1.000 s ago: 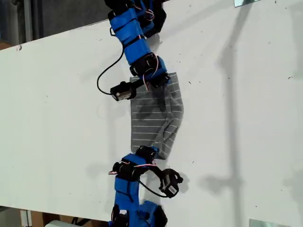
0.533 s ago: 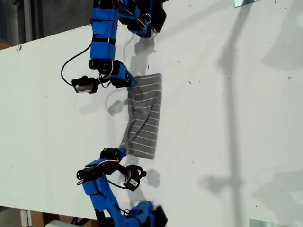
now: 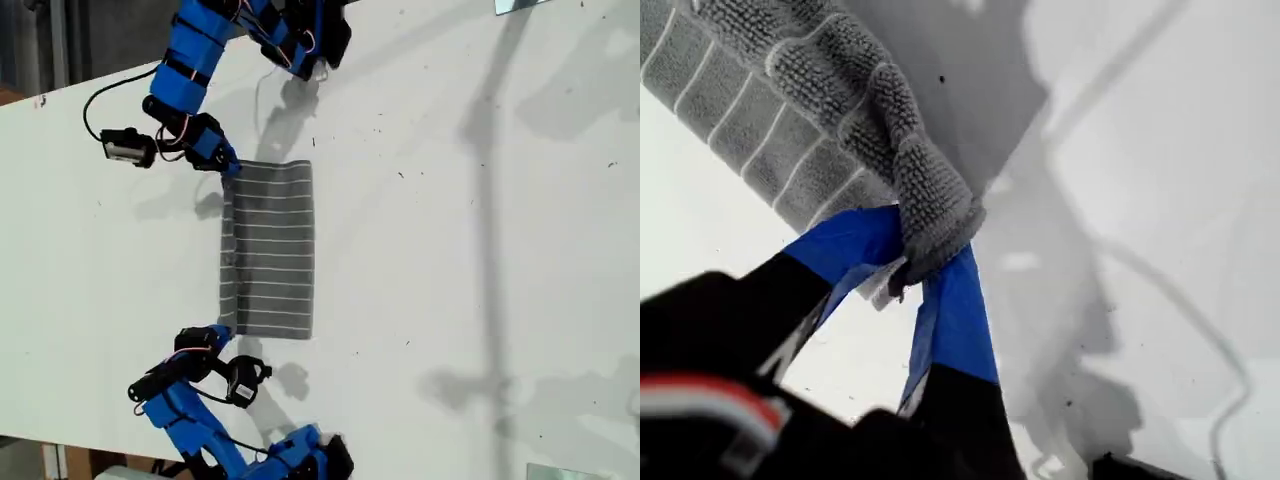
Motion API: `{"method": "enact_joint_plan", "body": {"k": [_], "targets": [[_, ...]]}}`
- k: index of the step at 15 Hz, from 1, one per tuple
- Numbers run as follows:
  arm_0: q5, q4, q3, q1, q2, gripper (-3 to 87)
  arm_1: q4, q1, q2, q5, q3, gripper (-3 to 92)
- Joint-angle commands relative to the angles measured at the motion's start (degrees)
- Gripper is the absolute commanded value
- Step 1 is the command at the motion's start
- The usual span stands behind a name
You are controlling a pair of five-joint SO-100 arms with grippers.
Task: Grasp corners of a square towel and fold twice.
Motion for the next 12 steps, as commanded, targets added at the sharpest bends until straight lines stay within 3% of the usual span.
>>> {"method": "enact_joint_plan", "body": {"k": [1, 4, 8, 12], "targets": [[2.37, -1.32, -4.31, -4.66, -4.04, -0.1, -2.20, 4.57, -3.34, -2.46, -3.69, -0.1], [4.31, -1.76, -9.14, -7.91, -15.73, -0.1, -4.48, 5.27, -16.87, -3.25, -8.44, -0.1], [1.76, 2.46, -8.00, 2.55, -3.87, -0.1, -1.85, -0.79, -11.87, -1.58, -10.46, -0.1], [0.44, 1.58, 1.14, 5.27, 4.04, -0.1, 1.32, -6.15, -5.89, 0.18, -9.32, -0.1]]}}
